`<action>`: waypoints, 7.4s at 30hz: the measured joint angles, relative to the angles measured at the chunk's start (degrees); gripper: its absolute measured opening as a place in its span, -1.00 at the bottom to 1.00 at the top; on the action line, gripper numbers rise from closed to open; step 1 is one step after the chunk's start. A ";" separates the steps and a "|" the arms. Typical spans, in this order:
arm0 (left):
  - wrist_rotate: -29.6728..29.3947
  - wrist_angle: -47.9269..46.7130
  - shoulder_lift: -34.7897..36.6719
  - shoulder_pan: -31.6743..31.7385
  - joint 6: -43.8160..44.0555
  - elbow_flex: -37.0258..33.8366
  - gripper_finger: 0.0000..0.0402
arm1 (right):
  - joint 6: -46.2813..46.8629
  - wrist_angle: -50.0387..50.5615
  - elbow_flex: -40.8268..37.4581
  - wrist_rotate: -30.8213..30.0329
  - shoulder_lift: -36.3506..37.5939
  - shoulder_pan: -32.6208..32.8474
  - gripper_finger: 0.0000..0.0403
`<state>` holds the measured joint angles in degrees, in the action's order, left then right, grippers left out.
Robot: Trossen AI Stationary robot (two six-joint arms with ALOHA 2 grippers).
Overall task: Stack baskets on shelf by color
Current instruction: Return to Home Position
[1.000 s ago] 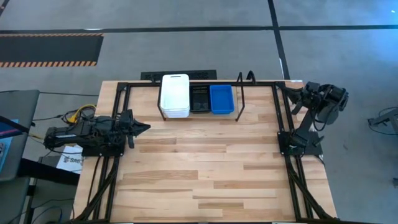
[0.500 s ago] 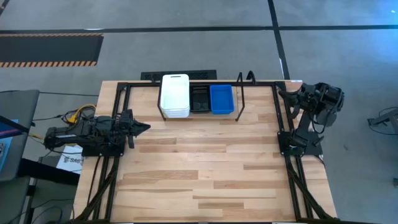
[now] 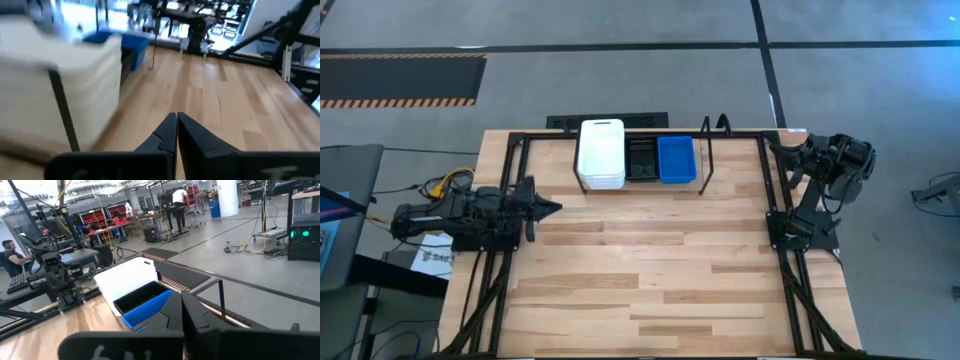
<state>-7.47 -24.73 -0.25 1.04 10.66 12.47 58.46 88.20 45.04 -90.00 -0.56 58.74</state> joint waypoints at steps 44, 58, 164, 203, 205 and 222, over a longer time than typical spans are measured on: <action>8.28 25.15 -0.13 0.00 -10.13 -11.43 -1.00 | -3.92 -3.97 0.00 0.00 0.00 1.19 -0.99; 8.29 25.13 -0.13 0.00 -10.04 -11.43 -1.00 | -7.50 -4.48 0.69 0.02 -0.02 6.28 -0.99; 8.31 25.15 -0.11 0.02 -10.00 -11.45 -1.00 | -63.57 -49.41 -0.20 101.75 0.24 -57.77 -1.00; 8.31 25.15 -0.13 0.02 -10.00 -11.44 -1.00 | -57.12 -92.35 -32.74 100.19 0.35 -58.53 -1.00; 8.31 25.15 -0.13 0.00 -10.00 -11.43 -1.00 | -56.90 -93.32 -34.45 100.21 0.32 -58.95 -1.00; 8.31 25.13 -0.11 0.02 -10.00 -11.45 -1.00 | -52.70 -101.14 -44.54 100.21 0.24 -66.37 -0.99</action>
<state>0.84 0.40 -0.36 1.06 0.67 1.02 5.75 -12.93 0.49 10.22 -0.32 -7.63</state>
